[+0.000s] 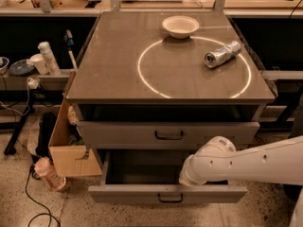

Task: Open middle drawer

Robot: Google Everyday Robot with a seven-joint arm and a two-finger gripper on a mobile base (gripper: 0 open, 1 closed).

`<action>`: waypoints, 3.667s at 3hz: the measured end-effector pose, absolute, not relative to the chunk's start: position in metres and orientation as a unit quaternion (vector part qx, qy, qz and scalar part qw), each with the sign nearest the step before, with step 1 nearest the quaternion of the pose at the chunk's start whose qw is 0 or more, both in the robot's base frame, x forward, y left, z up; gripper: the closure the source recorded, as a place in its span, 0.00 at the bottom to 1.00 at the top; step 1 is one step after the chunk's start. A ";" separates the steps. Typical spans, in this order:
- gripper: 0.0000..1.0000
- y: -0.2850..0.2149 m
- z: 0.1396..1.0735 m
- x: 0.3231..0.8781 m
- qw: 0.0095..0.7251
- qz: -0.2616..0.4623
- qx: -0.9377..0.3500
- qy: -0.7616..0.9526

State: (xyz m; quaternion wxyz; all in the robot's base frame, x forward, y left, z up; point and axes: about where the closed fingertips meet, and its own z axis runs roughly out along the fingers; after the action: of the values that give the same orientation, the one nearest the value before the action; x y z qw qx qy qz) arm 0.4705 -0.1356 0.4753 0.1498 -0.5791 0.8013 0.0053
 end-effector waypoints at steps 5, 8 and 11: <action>1.00 -0.114 0.461 0.508 0.198 0.034 -0.633 0.747; 1.00 -0.121 0.429 0.468 0.170 0.105 -0.650 0.733; 1.00 -0.126 0.422 0.448 0.150 0.119 -0.655 0.731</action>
Offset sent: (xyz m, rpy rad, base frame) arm 0.0021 0.0055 -0.0009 0.0598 -0.0015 0.0162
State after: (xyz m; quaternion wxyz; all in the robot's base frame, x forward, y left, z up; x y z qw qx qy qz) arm 0.4479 -0.1263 0.4220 0.1496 -0.6551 0.7310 0.1188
